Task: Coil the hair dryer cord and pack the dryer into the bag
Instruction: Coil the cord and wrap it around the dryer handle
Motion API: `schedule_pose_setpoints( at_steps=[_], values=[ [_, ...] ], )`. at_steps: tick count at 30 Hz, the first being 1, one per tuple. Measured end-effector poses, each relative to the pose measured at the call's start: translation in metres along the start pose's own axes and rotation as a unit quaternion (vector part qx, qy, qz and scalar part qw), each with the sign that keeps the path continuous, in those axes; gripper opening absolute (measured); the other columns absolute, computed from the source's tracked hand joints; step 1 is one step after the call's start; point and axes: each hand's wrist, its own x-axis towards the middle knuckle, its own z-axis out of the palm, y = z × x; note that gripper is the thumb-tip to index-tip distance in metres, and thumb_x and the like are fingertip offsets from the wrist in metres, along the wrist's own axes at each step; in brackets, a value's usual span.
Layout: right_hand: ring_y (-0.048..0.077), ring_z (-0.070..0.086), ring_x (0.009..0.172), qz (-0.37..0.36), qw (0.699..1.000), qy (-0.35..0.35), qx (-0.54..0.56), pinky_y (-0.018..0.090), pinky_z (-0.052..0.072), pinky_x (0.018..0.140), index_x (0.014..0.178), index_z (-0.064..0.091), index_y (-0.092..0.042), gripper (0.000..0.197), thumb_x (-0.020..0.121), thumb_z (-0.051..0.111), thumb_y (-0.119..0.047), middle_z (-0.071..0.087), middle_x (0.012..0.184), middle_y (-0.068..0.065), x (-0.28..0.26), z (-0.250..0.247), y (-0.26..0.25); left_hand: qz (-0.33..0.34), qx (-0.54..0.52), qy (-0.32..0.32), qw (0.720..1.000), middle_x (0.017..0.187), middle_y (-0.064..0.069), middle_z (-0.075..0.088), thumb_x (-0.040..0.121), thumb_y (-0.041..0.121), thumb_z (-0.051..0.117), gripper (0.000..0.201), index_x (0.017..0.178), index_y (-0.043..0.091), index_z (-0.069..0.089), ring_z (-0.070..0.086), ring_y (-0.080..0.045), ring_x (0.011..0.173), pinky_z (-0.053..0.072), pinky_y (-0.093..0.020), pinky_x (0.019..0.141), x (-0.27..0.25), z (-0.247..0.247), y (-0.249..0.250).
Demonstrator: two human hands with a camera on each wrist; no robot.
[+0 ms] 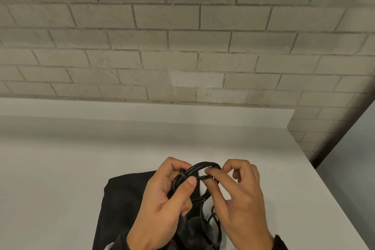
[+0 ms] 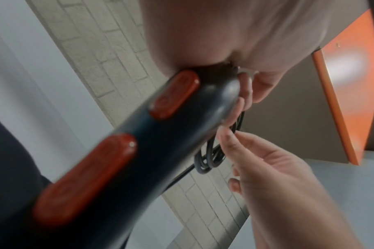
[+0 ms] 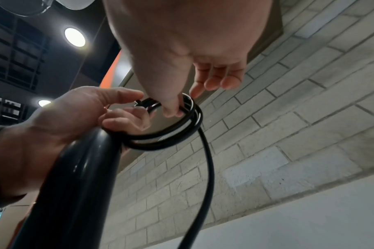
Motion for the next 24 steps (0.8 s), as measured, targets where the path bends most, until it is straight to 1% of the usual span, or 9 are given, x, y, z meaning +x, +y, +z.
schedule_pose_setpoints(
  at_steps=[4, 7, 11, 15, 17, 18, 20, 22, 24],
  values=[
    [0.005, 0.048, 0.093, 0.141, 0.977, -0.114, 0.112, 0.014, 0.044, 0.069, 0.081, 0.066, -0.034, 0.018, 0.084, 0.058, -0.050, 0.050, 0.092, -0.020, 0.011, -0.016, -0.019, 0.040, 0.093, 0.023, 0.995, 0.059, 0.003, 0.050, 0.080, 0.042, 0.060, 0.016, 0.090, 0.029, 0.063, 0.040, -0.011, 0.046, 0.036, -0.032, 0.047, 0.011, -0.003, 0.008],
    [0.008, 0.063, 0.083, 0.236, 0.900, -0.239, 0.279, 0.025, 0.051, 0.080, 0.071, 0.067, -0.020, 0.033, 0.085, 0.058, -0.049, 0.068, 0.080, -0.008, 0.029, -0.037, -0.030, 0.084, 0.201, 0.011, 0.976, 0.060, 0.007, 0.053, 0.087, 0.044, 0.054, 0.017, 0.094, 0.031, 0.061, 0.045, -0.006, 0.051, 0.039, -0.025, 0.051, 0.024, -0.008, 0.007],
    [0.030, 0.067, 0.096, 0.293, 0.824, -0.246, 0.417, 0.033, 0.053, 0.090, 0.080, 0.068, -0.010, 0.016, 0.081, 0.074, -0.025, 0.069, 0.084, 0.018, 0.037, -0.045, -0.024, 0.095, 0.236, 0.022, 0.967, 0.062, 0.010, 0.052, 0.093, 0.034, 0.055, 0.008, 0.098, 0.030, 0.060, 0.045, -0.006, 0.052, 0.040, -0.025, 0.051, 0.041, -0.012, -0.004],
    [0.027, 0.064, 0.066, 0.327, 0.750, -0.239, 0.523, 0.029, 0.056, 0.074, 0.092, 0.069, -0.008, 0.021, 0.076, 0.076, -0.019, 0.064, 0.071, 0.018, 0.030, -0.042, -0.014, 0.091, 0.235, 0.031, 0.967, 0.064, 0.010, 0.053, 0.094, 0.030, 0.055, 0.008, 0.098, 0.027, 0.061, 0.045, -0.007, 0.055, 0.043, -0.032, 0.052, 0.057, -0.016, -0.007],
    [0.015, 0.047, 0.045, 0.357, 0.706, -0.267, 0.550, 0.026, 0.048, 0.051, 0.087, 0.069, -0.004, 0.025, 0.072, 0.076, -0.023, 0.056, 0.063, 0.012, 0.031, -0.046, -0.011, 0.095, 0.242, 0.015, 0.965, 0.066, 0.010, 0.054, 0.095, 0.025, 0.056, 0.006, 0.098, 0.026, 0.062, 0.046, -0.007, 0.057, 0.045, -0.034, 0.053, 0.059, -0.016, -0.008],
    [0.011, 0.040, 0.041, 0.356, 0.709, -0.290, 0.536, 0.023, 0.041, 0.045, 0.080, 0.068, -0.006, 0.023, 0.071, 0.077, -0.025, 0.055, 0.062, 0.010, 0.031, -0.048, -0.008, 0.097, 0.248, 0.006, 0.964, 0.067, 0.010, 0.054, 0.096, 0.023, 0.056, 0.006, 0.099, 0.025, 0.062, 0.047, -0.007, 0.058, 0.047, -0.037, 0.055, 0.059, -0.016, -0.008],
    [0.011, 0.046, 0.047, 0.307, 0.770, -0.326, 0.454, 0.023, 0.039, 0.051, 0.066, 0.063, -0.014, 0.022, 0.071, 0.079, -0.030, 0.060, 0.064, 0.005, 0.029, -0.054, -0.001, 0.094, 0.246, -0.001, 0.965, 0.067, 0.011, 0.053, 0.097, 0.020, 0.057, 0.007, 0.098, 0.024, 0.062, 0.046, -0.007, 0.058, 0.046, -0.037, 0.055, 0.059, -0.016, -0.009],
    [0.008, 0.065, 0.082, 0.246, 0.841, -0.293, 0.384, 0.026, 0.048, 0.077, 0.062, 0.054, -0.017, 0.030, 0.069, 0.080, -0.030, 0.073, 0.091, -0.002, 0.024, -0.056, 0.008, 0.087, 0.233, -0.004, 0.969, 0.065, 0.013, 0.052, 0.098, 0.019, 0.056, 0.009, 0.098, 0.024, 0.063, 0.044, -0.006, 0.056, 0.042, -0.031, 0.054, 0.061, -0.018, -0.010],
    [0.016, 0.059, 0.115, 0.222, 0.849, -0.211, 0.430, 0.033, 0.043, 0.104, 0.064, 0.051, -0.018, 0.035, 0.067, 0.085, -0.026, 0.067, 0.118, 0.001, 0.015, -0.051, 0.013, 0.085, 0.229, -0.004, 0.970, 0.064, 0.013, 0.051, 0.099, 0.018, 0.056, 0.010, 0.097, 0.025, 0.063, 0.043, -0.006, 0.054, 0.041, -0.030, 0.054, 0.063, -0.020, -0.011]
  ],
)
